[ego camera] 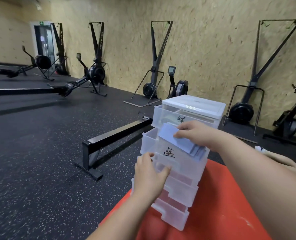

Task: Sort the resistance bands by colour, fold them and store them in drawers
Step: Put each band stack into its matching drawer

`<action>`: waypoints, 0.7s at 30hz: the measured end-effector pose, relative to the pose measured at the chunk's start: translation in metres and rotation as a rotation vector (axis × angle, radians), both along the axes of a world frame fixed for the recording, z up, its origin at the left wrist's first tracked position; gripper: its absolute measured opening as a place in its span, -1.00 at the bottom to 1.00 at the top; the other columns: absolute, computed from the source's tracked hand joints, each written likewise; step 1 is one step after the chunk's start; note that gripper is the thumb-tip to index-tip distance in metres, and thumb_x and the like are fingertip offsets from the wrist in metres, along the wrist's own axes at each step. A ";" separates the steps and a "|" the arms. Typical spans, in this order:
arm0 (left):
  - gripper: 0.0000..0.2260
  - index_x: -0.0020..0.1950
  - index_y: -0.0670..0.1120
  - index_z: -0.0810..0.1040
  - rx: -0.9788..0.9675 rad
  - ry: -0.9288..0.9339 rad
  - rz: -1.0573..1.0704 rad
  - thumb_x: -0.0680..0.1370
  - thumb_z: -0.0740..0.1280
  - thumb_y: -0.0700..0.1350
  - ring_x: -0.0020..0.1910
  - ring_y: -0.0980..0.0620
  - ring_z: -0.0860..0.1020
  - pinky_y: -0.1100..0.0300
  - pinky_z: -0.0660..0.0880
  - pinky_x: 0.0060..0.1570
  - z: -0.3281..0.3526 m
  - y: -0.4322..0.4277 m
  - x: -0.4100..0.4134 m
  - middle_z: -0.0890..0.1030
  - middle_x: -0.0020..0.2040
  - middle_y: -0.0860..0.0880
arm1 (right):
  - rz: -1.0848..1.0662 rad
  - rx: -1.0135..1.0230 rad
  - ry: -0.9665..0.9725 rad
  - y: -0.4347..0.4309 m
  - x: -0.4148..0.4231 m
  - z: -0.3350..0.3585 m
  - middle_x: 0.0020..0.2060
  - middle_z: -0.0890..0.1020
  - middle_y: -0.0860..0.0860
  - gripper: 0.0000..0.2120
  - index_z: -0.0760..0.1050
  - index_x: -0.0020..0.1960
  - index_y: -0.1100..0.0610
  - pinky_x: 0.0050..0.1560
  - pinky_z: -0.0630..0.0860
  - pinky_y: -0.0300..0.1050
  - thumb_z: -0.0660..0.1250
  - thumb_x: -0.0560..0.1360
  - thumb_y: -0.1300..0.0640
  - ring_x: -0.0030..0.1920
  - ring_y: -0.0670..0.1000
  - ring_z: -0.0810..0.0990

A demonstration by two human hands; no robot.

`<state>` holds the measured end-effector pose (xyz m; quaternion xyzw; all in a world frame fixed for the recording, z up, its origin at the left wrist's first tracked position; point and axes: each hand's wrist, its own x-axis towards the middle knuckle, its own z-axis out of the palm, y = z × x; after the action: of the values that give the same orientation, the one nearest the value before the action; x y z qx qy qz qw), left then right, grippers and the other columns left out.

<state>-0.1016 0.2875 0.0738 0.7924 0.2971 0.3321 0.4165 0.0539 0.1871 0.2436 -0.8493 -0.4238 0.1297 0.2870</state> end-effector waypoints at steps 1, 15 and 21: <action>-0.40 0.36 0.10 0.39 0.016 0.002 0.011 0.43 0.47 0.30 0.28 -0.05 0.44 -0.07 0.45 0.32 -0.004 0.001 0.004 0.40 0.22 0.05 | 0.002 -0.008 -0.004 0.002 0.004 -0.001 -0.18 0.57 0.04 -0.76 0.70 0.00 0.00 -0.25 0.32 -0.10 0.44 0.48 -0.14 -0.23 0.02 0.44; -0.24 0.44 0.06 0.35 0.132 -0.098 0.082 0.40 0.46 0.43 0.29 -0.04 0.34 -0.03 0.38 0.33 -0.020 0.001 0.026 0.34 0.21 0.09 | 0.030 -0.137 0.006 0.035 0.042 -0.021 0.08 0.71 -0.04 -0.70 0.69 0.12 -0.10 0.20 0.58 0.05 0.45 0.44 -0.18 0.11 0.02 0.65; -0.22 0.44 0.07 0.33 0.141 -0.067 0.082 0.39 0.43 0.46 0.32 -0.05 0.34 -0.05 0.38 0.36 -0.018 -0.001 0.028 0.35 0.25 0.08 | 0.065 -0.633 -0.240 0.037 0.048 -0.056 -0.05 0.65 0.02 -0.80 0.53 -0.17 -0.03 0.15 0.63 0.10 0.23 0.59 -0.04 -0.04 0.12 0.64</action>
<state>-0.0737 0.2866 0.0561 0.7954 0.2911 0.3952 0.3556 0.1021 0.2245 0.1878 -0.8915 -0.4202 0.1629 -0.0471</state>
